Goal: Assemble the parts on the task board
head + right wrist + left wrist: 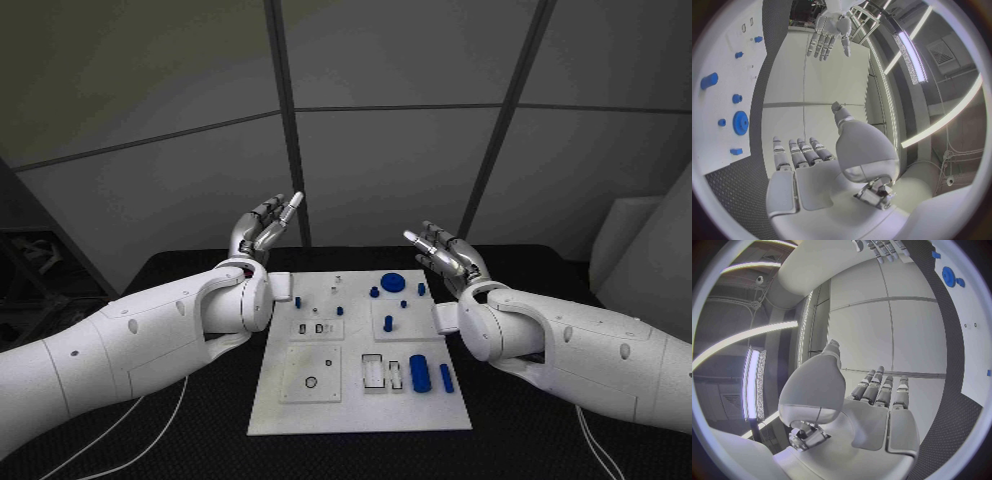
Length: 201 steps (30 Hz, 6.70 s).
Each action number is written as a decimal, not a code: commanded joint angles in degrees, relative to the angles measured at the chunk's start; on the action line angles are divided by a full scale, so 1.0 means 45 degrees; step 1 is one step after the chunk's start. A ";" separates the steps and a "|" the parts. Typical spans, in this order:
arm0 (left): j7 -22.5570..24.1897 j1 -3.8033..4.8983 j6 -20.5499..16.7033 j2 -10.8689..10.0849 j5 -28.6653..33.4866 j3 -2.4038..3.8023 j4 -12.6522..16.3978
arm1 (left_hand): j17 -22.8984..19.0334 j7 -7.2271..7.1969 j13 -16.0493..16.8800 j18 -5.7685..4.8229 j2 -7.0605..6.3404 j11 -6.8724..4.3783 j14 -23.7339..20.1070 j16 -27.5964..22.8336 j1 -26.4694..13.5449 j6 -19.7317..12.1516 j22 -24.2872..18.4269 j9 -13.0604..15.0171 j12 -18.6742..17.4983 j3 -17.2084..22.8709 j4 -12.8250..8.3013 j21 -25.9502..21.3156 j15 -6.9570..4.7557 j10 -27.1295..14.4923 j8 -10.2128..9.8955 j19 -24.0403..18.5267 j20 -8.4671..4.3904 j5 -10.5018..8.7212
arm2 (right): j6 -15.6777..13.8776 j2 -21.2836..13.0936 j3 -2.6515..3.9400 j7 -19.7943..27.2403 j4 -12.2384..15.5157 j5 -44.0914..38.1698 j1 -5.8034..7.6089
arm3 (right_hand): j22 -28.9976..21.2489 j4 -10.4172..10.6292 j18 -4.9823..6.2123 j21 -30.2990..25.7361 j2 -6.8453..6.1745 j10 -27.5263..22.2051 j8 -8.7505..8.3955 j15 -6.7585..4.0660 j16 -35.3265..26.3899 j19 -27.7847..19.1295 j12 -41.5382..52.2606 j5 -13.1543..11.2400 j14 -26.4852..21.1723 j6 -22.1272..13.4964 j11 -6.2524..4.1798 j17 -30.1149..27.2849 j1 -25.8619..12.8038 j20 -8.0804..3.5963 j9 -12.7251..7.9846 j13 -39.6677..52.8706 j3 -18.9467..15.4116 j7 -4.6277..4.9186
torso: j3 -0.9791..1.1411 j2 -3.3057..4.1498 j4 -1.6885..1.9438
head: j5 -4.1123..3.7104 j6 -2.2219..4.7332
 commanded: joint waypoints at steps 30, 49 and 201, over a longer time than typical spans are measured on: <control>0.0158 0.0069 0.2326 -0.2013 -0.0858 0.0010 0.1676 | 0.0984 0.0884 0.0256 -0.0015 0.1307 0.0756 1.1336 0.2411 0.2601 0.7338 0.1648 0.0593 0.2193 -0.0784 -0.2067 0.4396 0.0247 0.7131 0.2013 0.8200 0.0198 0.0259 | 0.2626 0.0081 0.0108 -0.2267 -0.1902 -1.0619 0.1528 | 0.2174 -0.2969 0.0813 0.5522 -0.0743 1.1355 0.1253 -0.0450 0.2100 0.9195 0.1041 0.0524 1.2108 1.0442 -0.0080 0.0692 0.2961 -0.0768 0.0592 0.0535 0.1684 0.0910 | -0.0040 0.1192 0.0216 | -0.0103 -0.0010; 0.0010 0.0053 0.2734 -0.3079 -0.1522 0.0028 0.3994 | 0.0958 0.0899 0.0207 -0.0051 0.1355 0.0800 1.1090 0.1970 0.2557 0.7412 0.1555 0.0495 0.1841 -0.1013 -0.2325 0.4397 0.0322 0.7207 0.1788 0.8314 0.0198 0.0237 | 0.4345 0.0457 0.0114 -0.5984 -0.1440 -1.8479 0.2524 | 0.7828 -0.2973 0.0421 1.2507 -0.1707 1.3411 0.0797 -0.2040 0.5612 1.3215 0.0526 0.0259 1.7635 1.2113 -0.1146 0.3306 0.2208 -0.2270 0.0660 0.0561 0.2255 0.0103 | -0.0232 0.2613 0.0473 | -0.0474 0.0502; -0.0383 0.0119 0.2908 -0.3388 -0.1295 0.0032 0.4416 | 0.0971 0.0931 0.0206 -0.0050 0.1458 0.0837 1.1069 0.1819 0.2460 0.7395 0.1525 0.0458 0.1637 -0.1123 -0.2400 0.4445 0.0348 0.7142 0.1665 0.8447 0.0215 0.0182 | 0.3680 0.4330 0.0108 -0.6574 -0.4409 -1.9808 0.3105 | 1.7816 -0.2871 -0.1125 1.8805 -0.1406 1.3913 0.0615 -0.2095 1.4757 1.6873 0.0524 0.0310 1.7142 1.2549 -0.1272 1.1561 0.2087 -0.2240 0.1009 0.1005 0.3811 -0.0032 | -0.0224 0.3322 0.0748 | -0.0299 0.0734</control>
